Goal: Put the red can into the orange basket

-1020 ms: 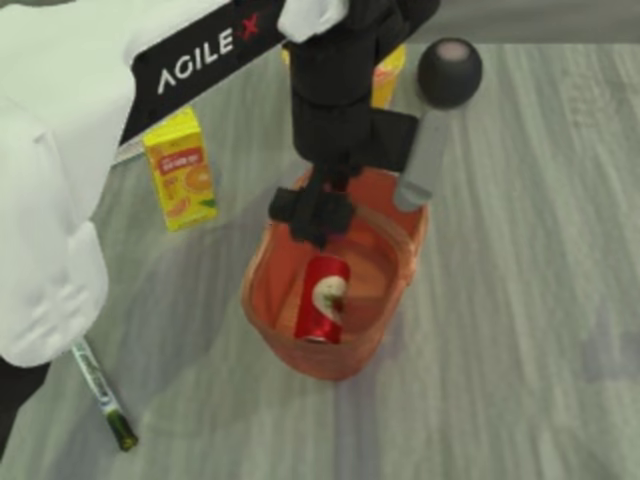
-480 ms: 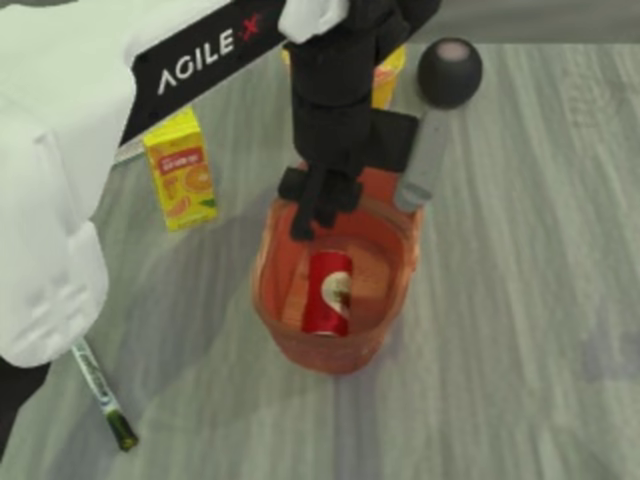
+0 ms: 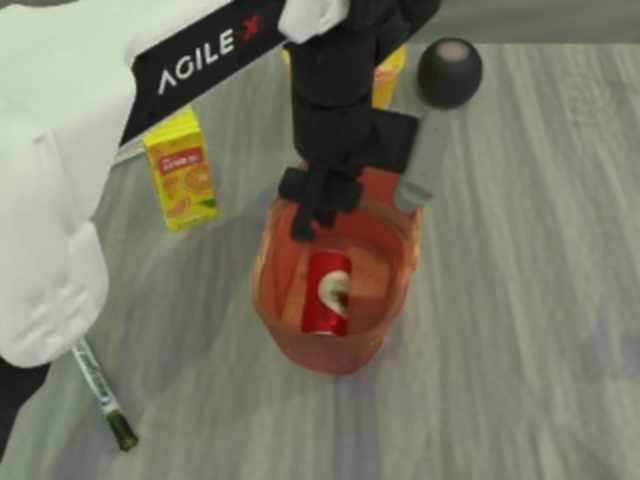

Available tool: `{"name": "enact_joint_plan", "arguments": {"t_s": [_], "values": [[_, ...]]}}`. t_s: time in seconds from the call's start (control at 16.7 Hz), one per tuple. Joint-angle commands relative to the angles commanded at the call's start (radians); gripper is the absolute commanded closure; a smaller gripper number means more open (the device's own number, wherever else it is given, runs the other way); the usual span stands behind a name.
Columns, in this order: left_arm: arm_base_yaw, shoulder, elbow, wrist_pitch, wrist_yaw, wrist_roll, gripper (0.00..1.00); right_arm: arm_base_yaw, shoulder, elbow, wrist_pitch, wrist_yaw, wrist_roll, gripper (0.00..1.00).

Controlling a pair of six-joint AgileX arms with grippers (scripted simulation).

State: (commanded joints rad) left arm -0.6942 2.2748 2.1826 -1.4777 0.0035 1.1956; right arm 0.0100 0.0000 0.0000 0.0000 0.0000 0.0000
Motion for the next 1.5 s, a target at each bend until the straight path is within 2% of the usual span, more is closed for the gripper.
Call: {"name": "enact_joint_plan", "arguments": {"t_s": [1.26, 1.5], "values": [[0.001, 0.002, 0.003, -0.004, 0.0, 0.003, 1.0, 0.0, 0.0, 0.0, 0.0, 0.0, 0.0, 0.0], [0.031, 0.008, 0.119, -0.116, -0.001, 0.02, 1.0, 0.0, 0.0, 0.0, 0.0, 0.0, 0.0, 0.0]]}}
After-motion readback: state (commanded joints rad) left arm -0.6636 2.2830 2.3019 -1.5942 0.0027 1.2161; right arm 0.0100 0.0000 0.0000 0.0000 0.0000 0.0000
